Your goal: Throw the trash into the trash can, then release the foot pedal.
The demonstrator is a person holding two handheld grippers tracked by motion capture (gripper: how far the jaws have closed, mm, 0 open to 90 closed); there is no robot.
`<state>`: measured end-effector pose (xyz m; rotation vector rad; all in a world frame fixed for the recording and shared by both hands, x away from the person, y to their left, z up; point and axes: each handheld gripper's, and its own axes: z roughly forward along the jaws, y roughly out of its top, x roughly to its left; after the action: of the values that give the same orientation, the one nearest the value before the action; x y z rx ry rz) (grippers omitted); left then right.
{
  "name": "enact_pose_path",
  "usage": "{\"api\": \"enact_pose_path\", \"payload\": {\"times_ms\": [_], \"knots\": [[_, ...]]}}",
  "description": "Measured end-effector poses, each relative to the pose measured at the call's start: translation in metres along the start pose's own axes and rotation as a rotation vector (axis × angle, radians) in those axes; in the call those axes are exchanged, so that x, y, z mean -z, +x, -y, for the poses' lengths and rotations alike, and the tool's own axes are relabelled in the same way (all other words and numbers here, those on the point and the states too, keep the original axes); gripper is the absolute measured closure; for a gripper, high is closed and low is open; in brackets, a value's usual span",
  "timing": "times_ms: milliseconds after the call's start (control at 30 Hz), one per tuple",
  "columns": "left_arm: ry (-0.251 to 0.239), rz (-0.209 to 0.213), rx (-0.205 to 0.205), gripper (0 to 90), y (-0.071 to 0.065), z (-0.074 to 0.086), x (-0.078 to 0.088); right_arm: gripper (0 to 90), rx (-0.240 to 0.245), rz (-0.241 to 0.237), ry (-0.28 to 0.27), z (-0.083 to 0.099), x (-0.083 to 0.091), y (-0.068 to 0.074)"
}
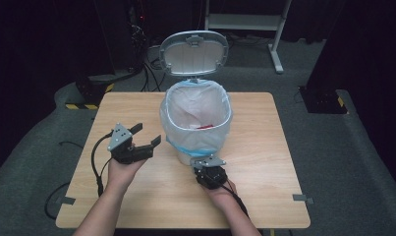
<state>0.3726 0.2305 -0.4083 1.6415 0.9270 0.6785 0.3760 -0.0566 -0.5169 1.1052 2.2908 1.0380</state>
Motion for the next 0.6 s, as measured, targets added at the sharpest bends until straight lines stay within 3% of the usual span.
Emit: {"api": "enact_pose_path", "payload": {"times_ms": [233,267,333,600], "knots": [[0.092,-0.009,0.027,17.7,0.009,0.040,0.004,58.5,0.001,0.000,-0.001,0.000,0.000,0.000],[0.092,-0.009,0.027,17.7,0.009,0.040,0.004,58.5,0.002,0.001,-0.002,0.000,0.000,0.000],[0.136,-0.010,0.038,17.7,0.013,0.057,0.005,58.5,0.002,0.001,-0.002,0.000,0.000,0.000],[0.274,-0.039,0.005,18.5,0.022,0.102,0.015,58.5,0.000,0.003,-0.002,0.000,0.000,0.000]]}}
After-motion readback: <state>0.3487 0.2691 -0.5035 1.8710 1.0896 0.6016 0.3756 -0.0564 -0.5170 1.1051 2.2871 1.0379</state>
